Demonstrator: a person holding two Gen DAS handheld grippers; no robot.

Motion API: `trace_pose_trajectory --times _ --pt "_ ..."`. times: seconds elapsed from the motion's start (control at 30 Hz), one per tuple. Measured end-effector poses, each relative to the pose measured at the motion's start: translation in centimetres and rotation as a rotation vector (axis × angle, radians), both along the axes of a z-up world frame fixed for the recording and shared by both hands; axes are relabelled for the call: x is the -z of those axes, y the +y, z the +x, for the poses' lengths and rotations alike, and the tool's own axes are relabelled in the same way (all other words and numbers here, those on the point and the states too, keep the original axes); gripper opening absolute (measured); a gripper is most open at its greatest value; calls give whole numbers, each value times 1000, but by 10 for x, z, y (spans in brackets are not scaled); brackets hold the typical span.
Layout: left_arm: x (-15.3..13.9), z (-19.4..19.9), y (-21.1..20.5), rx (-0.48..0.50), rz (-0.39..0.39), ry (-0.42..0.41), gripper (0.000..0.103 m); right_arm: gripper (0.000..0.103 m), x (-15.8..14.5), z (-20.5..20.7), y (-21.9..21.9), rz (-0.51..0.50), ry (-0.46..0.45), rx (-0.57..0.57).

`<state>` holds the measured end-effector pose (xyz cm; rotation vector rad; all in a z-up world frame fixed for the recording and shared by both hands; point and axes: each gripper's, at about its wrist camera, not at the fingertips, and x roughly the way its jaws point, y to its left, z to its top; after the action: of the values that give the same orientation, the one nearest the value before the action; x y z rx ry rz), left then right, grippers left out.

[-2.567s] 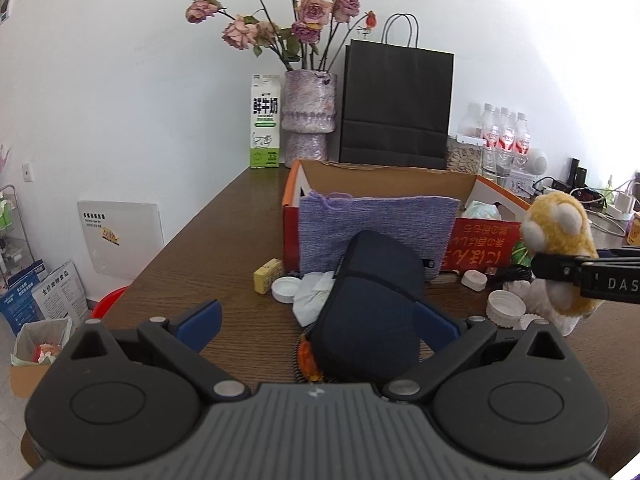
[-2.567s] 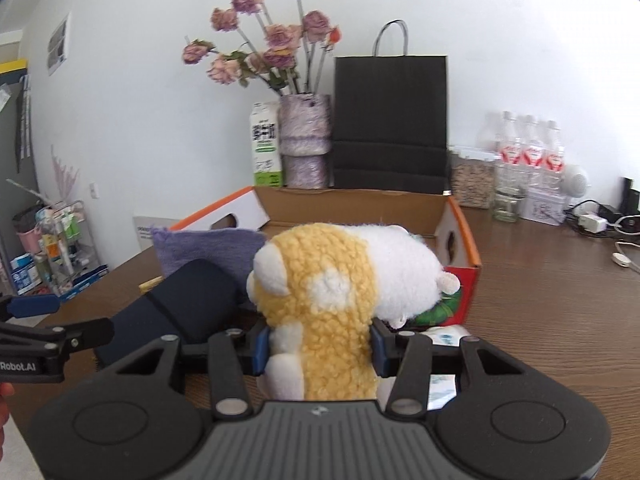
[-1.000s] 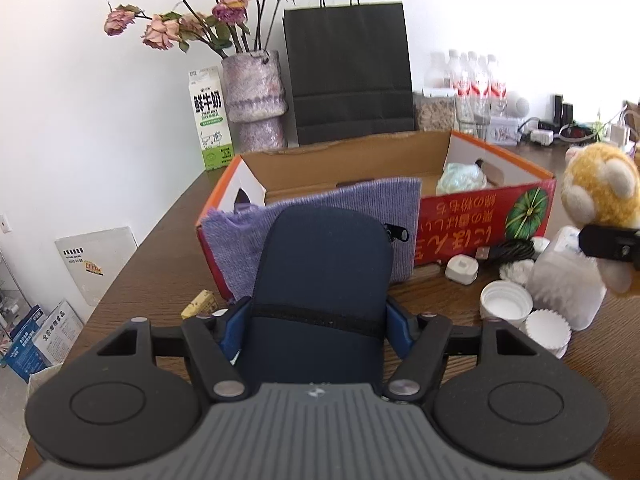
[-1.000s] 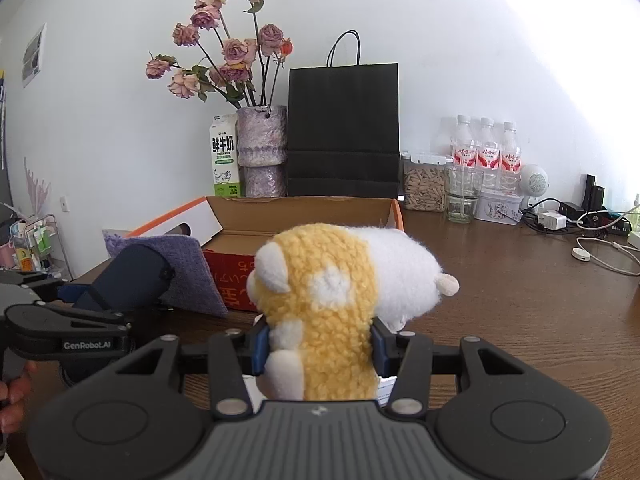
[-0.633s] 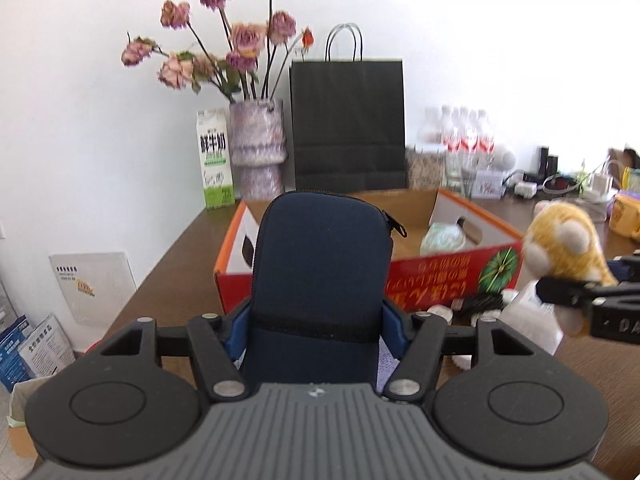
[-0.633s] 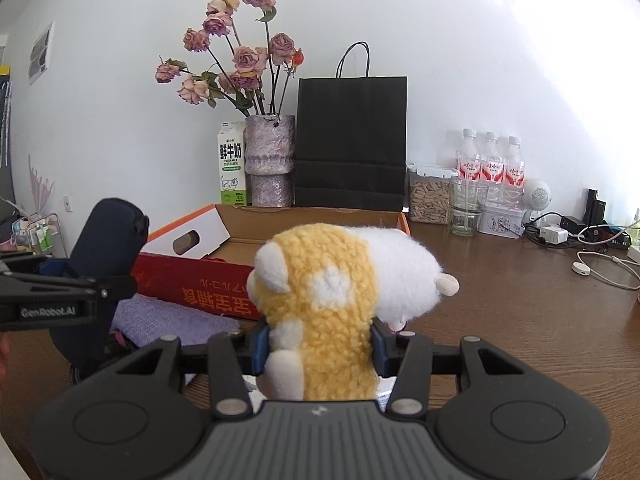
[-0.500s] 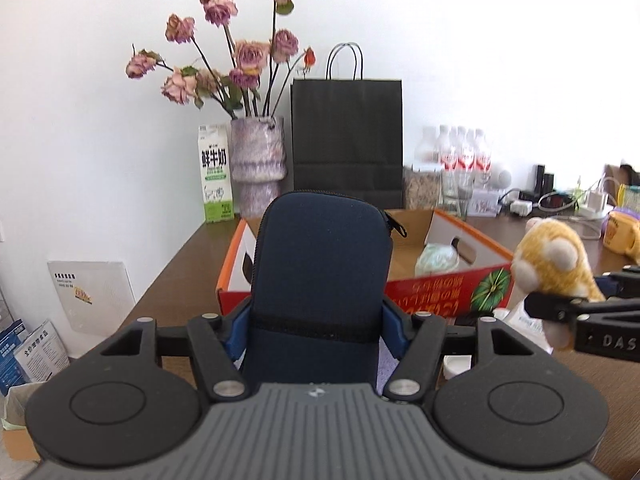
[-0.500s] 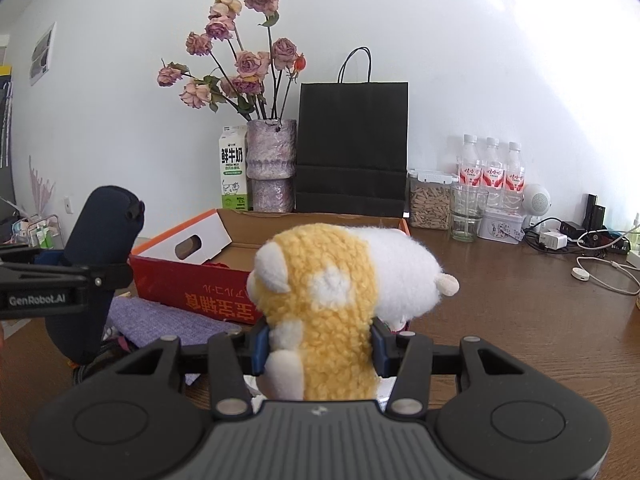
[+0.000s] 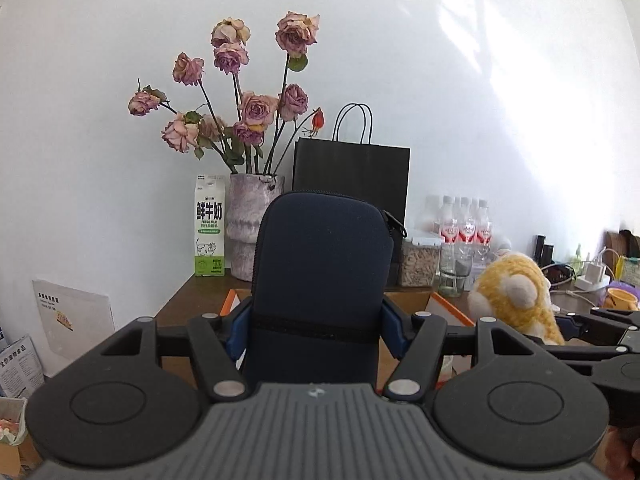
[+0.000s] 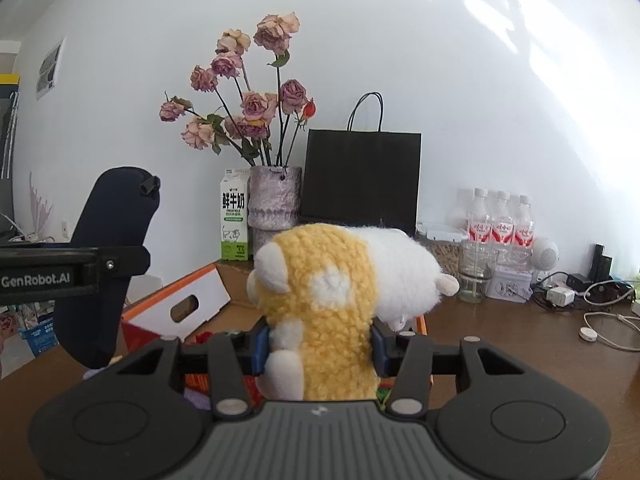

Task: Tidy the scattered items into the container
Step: 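Carry the plush toy and pouch over the box and open both grippers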

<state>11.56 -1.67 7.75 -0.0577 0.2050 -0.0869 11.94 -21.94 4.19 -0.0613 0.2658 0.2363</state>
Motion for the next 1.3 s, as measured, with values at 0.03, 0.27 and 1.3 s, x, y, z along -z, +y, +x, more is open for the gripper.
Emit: trace_pose_trajectory --times 0.03,0.27,1.3 --pt "-2 7 0 -3 -9 -3 64 46 -4 8 4 -1 -12 -3" --pt "-9 68 4 -32 -66 5 64 46 -16 72 32 17 -24 -8" --pt "42 129 0 -127 -12 133 103 103 31 122 48 18 104 43"
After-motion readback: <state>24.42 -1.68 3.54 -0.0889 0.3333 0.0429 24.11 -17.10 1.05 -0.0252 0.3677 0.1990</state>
